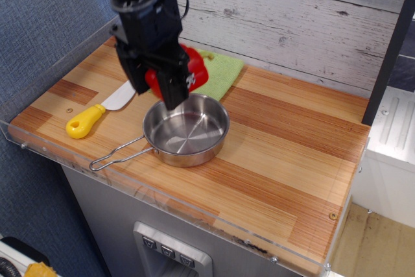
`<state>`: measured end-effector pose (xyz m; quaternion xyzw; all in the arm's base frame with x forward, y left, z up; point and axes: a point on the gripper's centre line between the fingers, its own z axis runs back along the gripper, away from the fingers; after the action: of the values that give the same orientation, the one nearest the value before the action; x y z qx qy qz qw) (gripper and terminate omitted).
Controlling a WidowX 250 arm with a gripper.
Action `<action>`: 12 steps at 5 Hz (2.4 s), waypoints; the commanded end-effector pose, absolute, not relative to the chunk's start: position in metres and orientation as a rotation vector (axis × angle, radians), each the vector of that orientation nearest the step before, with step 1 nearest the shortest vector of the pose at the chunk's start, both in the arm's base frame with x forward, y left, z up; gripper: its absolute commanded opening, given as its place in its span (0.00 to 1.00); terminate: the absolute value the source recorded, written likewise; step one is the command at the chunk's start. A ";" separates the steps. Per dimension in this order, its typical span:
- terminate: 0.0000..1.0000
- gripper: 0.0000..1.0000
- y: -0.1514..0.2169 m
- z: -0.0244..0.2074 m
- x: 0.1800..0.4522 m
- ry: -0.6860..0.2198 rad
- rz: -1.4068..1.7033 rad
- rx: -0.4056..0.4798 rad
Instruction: Move the red object into the pot.
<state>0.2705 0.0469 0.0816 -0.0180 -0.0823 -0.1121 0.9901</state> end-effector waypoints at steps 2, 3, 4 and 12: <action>0.00 0.00 0.070 0.054 0.254 -0.099 -0.233 0.066; 0.00 0.00 0.076 0.050 0.250 -0.088 -0.218 0.065; 0.00 0.00 0.078 0.044 0.248 -0.071 -0.210 0.051; 0.00 0.00 0.057 0.080 0.271 -0.177 -0.208 0.012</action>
<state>0.2692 0.0467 0.0684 0.0001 -0.0751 -0.1071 0.9914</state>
